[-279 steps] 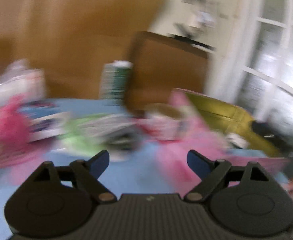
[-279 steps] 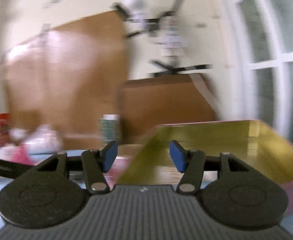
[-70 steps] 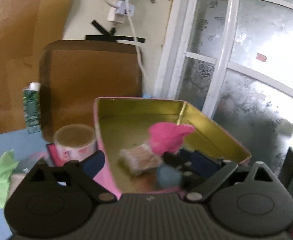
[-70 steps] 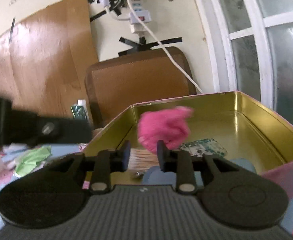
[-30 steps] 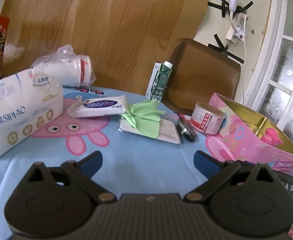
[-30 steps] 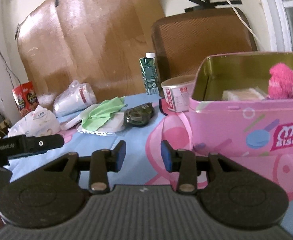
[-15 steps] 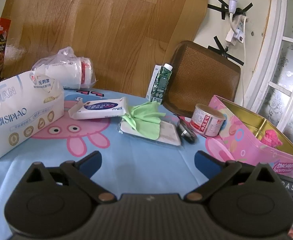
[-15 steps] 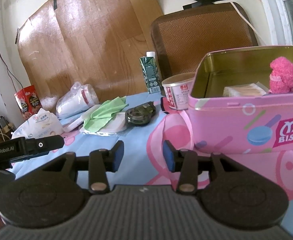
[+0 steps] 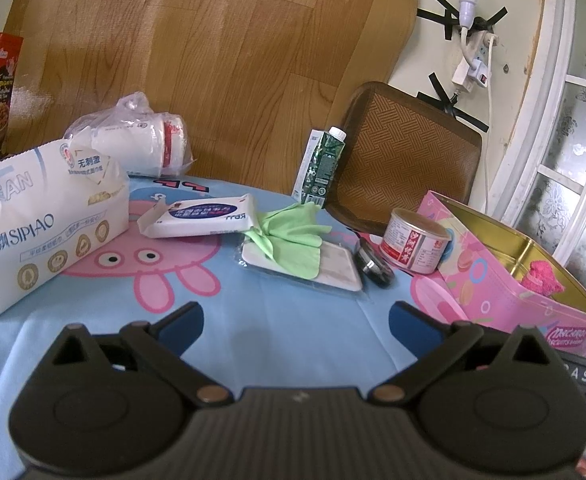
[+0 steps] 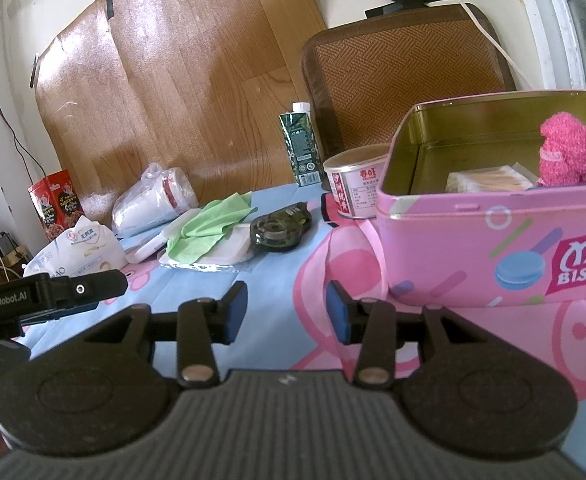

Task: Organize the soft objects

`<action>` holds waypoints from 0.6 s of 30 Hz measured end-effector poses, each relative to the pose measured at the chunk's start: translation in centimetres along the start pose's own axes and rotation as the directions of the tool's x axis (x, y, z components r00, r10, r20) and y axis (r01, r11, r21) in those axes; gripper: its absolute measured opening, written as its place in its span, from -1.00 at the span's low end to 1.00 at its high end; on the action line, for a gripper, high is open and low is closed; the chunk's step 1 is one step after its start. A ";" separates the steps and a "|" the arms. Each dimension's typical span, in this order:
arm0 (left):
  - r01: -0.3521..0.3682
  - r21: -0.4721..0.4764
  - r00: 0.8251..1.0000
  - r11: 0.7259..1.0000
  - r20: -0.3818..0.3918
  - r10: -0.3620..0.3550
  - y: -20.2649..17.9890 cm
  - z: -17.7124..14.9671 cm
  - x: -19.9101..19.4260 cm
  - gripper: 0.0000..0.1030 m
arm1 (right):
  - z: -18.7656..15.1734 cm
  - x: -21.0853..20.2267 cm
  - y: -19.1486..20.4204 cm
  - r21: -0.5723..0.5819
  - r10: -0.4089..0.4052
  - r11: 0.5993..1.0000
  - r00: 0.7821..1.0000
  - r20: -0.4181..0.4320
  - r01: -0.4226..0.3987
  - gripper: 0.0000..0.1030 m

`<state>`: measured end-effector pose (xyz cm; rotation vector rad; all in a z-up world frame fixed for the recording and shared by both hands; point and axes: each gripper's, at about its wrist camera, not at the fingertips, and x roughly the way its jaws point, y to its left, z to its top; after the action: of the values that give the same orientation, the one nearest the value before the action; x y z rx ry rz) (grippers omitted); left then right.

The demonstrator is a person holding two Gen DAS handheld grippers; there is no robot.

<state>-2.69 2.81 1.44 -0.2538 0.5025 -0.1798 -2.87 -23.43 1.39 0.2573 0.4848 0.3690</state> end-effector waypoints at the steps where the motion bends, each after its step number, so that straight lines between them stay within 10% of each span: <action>1: 0.000 0.000 1.000 1.000 0.000 0.000 0.0 0.0 0.0 0.99 | 0.0 0.0 0.0 0.000 0.000 1.000 1.000 0.000 0.000 -0.09; 18: 0.002 0.000 1.000 1.000 -0.001 -0.002 0.1 0.0 0.0 0.99 | -0.1 -0.1 0.0 0.000 -0.002 1.000 1.000 0.001 0.002 -0.08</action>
<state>-2.64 2.91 1.43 -0.2547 0.5037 -0.1822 -2.96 -23.41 1.35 0.2572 0.4839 0.3666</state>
